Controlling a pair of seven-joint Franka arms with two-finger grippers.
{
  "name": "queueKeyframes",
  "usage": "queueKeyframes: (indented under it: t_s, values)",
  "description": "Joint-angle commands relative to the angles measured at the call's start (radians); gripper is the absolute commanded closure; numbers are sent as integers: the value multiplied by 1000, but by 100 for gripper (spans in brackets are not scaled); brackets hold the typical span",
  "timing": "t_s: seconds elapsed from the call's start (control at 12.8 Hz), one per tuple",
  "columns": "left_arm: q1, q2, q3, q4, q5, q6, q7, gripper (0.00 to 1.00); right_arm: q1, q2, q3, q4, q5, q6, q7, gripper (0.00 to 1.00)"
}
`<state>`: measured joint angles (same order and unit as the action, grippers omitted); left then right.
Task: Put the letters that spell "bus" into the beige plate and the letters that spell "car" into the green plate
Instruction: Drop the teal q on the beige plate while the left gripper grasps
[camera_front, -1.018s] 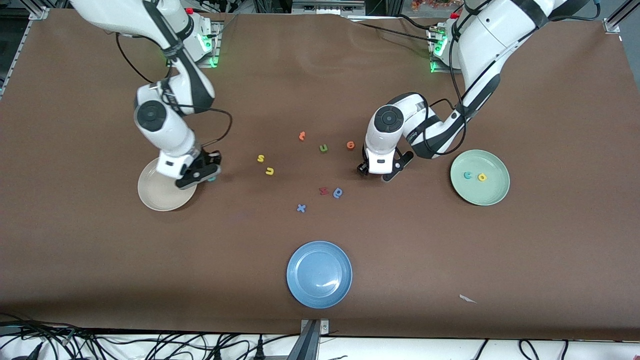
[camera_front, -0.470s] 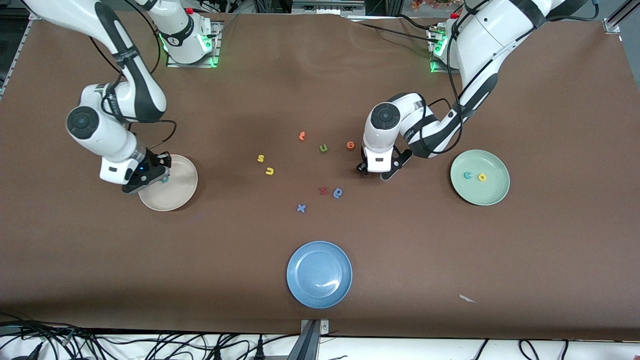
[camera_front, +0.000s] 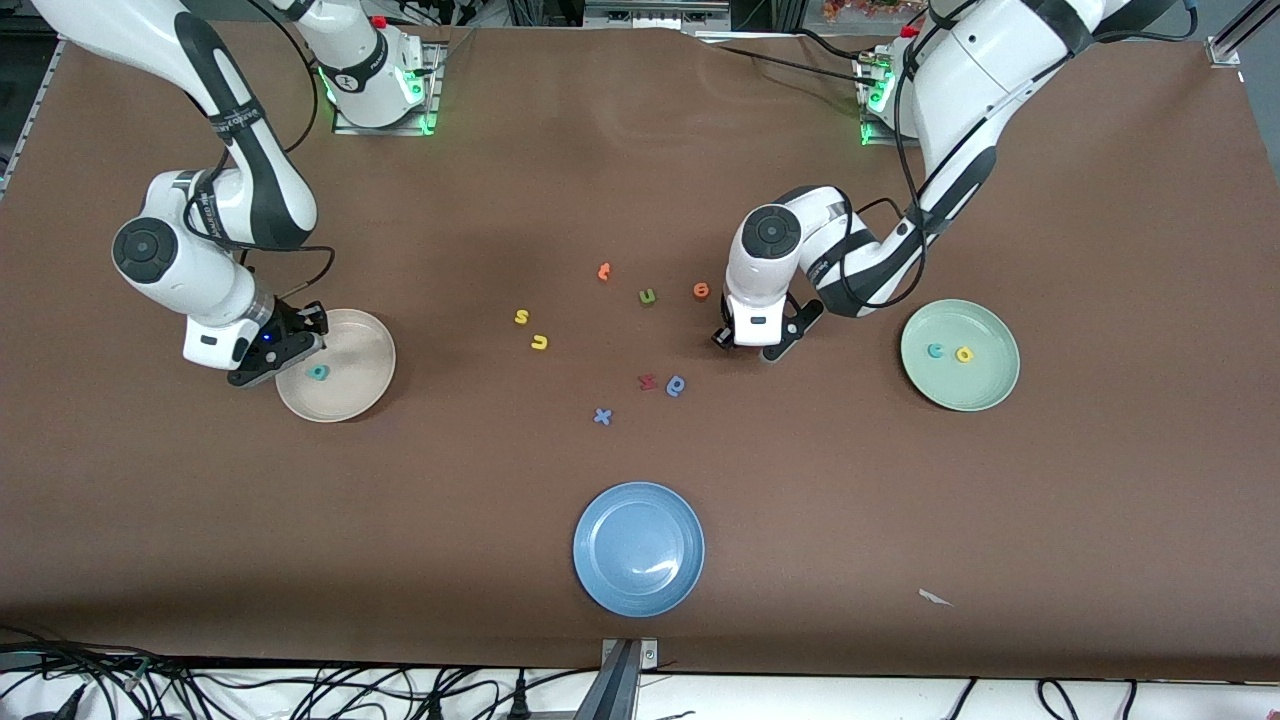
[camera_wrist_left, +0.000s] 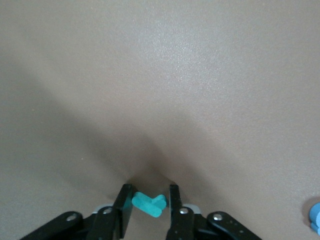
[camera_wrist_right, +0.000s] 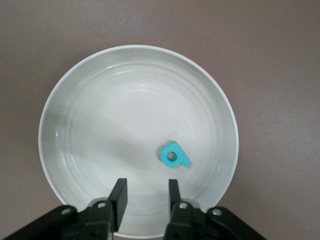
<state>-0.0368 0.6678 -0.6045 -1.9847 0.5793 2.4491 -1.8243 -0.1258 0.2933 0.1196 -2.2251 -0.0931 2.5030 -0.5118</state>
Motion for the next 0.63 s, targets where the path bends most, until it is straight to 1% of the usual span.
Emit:
queueKeyframes:
  t_s: [0.0, 0.08, 0.16, 0.31, 0.39, 0.55]
  values:
    - [-6, 4, 8, -3, 36, -12, -29, 67, 6, -11, 8, -13, 3, -3, 57, 49]
    - [-6, 4, 8, -3, 36, -12, -29, 69, 30, -13, 12, -13, 3, -3, 115, 47]
    - [-6, 4, 9, -2, 36, -12, -26, 72, 64, -13, 14, -13, 4, -3, 178, 44]
    - [-6, 4, 8, -2, 36, -13, -20, 82, 115, -13, 41, -13, 7, -3, 332, 42]
    - [-6, 4, 9, -2, 36, -13, -18, 83, 133, -13, 73, -13, 7, -3, 426, 41]
    - [0, 4, 8, 4, 36, -15, -13, 83, 178, -8, 121, -13, 9, -3, 588, 41]
